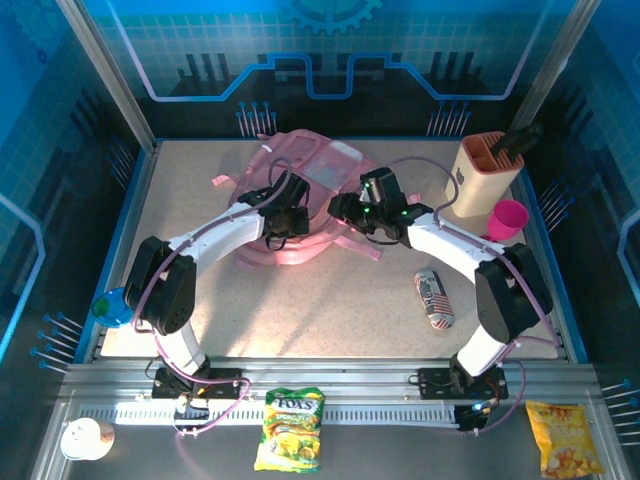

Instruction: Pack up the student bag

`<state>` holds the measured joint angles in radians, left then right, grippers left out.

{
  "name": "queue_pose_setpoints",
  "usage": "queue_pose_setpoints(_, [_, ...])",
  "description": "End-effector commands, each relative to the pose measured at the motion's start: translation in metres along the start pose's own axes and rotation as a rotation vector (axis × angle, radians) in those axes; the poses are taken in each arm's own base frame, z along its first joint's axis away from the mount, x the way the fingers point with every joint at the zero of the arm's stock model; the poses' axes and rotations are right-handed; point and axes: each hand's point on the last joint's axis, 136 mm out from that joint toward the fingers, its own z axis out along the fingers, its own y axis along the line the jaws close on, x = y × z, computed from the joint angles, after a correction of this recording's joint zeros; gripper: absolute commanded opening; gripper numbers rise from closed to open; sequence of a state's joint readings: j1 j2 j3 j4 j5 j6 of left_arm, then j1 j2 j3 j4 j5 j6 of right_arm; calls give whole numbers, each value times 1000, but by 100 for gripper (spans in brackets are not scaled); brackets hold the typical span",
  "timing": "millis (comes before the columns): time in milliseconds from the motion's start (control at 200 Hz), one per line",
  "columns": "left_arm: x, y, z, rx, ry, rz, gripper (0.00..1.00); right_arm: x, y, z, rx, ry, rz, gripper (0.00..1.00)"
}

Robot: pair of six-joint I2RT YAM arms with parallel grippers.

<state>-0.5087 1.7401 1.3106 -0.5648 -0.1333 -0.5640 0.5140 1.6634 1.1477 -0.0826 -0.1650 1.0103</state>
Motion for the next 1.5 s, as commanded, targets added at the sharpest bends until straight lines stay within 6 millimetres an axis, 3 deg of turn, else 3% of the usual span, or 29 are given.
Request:
queue_pose_setpoints(0, [-7,-35,-16,157,-23,70,0,-9,3,10,-32,-8,171,51])
queue_pose_setpoints(160, [0,-60,-20,253,-7,142,0,-11,15,24,-65,24,212,52])
queue_pose_setpoints(295, [7,-76,-20,294,-15,226,0,-9,7,42,-29,62,226,52])
queue_pose_setpoints(365, [10,-79,-19,306,-11,236,0,-10,6,48,-35,64,221,51])
queue_pose_setpoints(480, [10,-73,-16,277,-17,254,0,-11,1,54,-11,80,213,41])
queue_pose_setpoints(595, [7,-56,-17,208,-41,275,0,-14,-14,50,47,59,192,27])
queue_pose_setpoints(700, [3,-33,-16,174,-53,261,0,-22,-29,43,77,32,184,20])
queue_pose_setpoints(900, [-8,36,-4,138,-48,117,0,-36,-43,34,99,16,140,16])
queue_pose_setpoints(1026, [-18,58,-6,124,-68,88,0,-37,-47,37,122,34,102,16])
queue_pose_setpoints(1146, [-20,45,-13,189,-72,105,0,-48,-49,42,117,32,69,16])
queue_pose_setpoints(1301, [-4,15,-20,257,-55,187,0,-75,-48,47,103,18,18,18])
queue_pose_setpoints(1491, [14,-33,-26,302,-37,297,0,-83,-46,23,128,-30,61,45])
